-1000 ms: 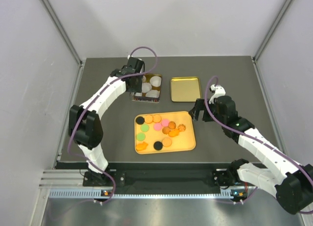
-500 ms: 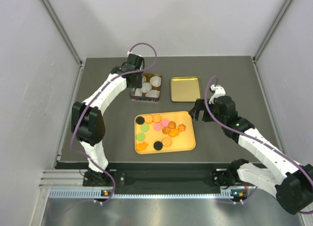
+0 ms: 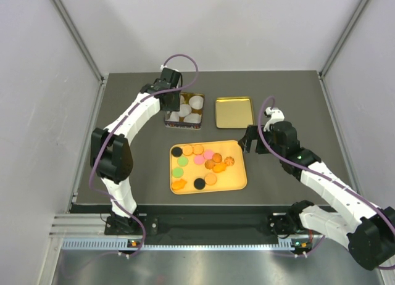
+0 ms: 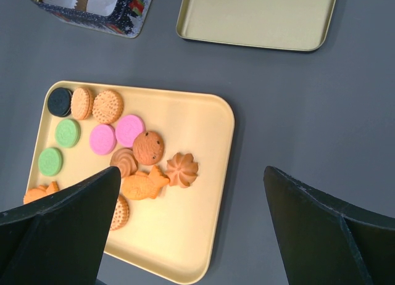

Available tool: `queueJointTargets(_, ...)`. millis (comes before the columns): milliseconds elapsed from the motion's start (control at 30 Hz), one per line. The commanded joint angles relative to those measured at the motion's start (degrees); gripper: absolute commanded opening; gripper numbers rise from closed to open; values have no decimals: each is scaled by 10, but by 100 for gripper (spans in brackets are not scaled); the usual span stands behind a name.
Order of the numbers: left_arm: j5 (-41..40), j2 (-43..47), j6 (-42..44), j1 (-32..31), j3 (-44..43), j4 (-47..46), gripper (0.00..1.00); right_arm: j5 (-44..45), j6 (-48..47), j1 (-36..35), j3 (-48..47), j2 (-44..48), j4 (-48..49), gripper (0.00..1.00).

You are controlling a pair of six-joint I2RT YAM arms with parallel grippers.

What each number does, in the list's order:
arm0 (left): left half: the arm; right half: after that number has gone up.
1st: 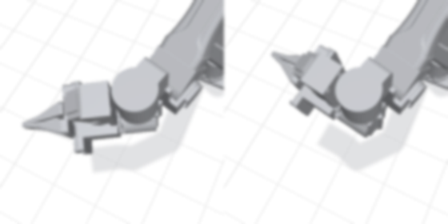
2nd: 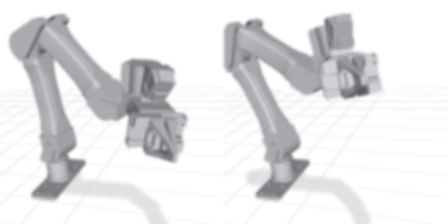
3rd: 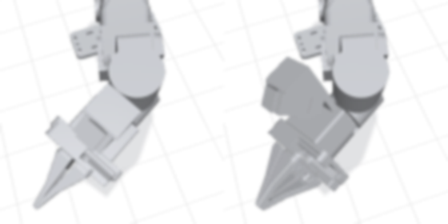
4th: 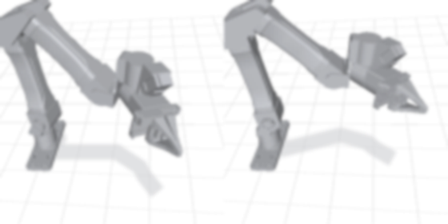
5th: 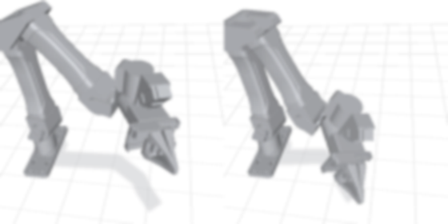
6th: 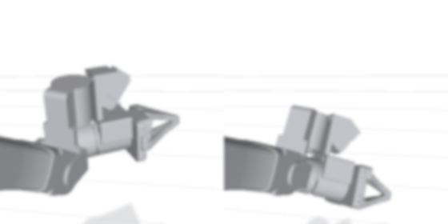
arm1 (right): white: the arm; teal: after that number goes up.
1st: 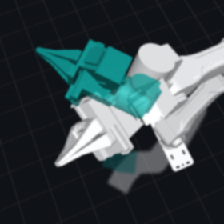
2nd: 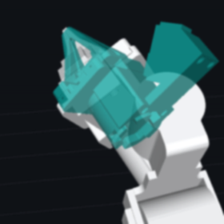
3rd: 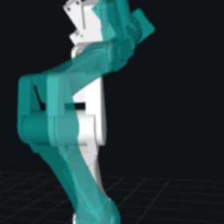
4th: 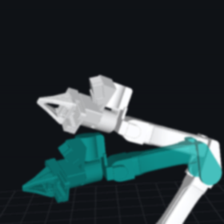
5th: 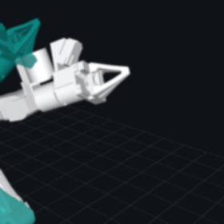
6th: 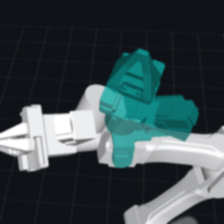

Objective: Pack the cookies

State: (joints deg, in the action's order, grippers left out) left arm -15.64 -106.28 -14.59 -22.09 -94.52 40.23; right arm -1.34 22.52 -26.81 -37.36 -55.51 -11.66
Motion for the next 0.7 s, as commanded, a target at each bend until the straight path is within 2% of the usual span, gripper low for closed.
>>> queueJointTargets(0, 5, 27, 11, 2, -17, -30, 47, 0, -5, 5, -1, 8, 22, 100)
queueJointTargets(433, 25, 89, 21, -15, -24, 2, 43, -2, -4, 5, -1, 4, 23, 100)
queueJointTargets(533, 19, 116, 25, -49, -22, 38, 43, -1, -4, 5, 0, 5, 24, 100)
queueJointTargets(667, -4, 169, 27, -95, 28, 69, 43, -1, -5, 6, 1, 8, 23, 100)
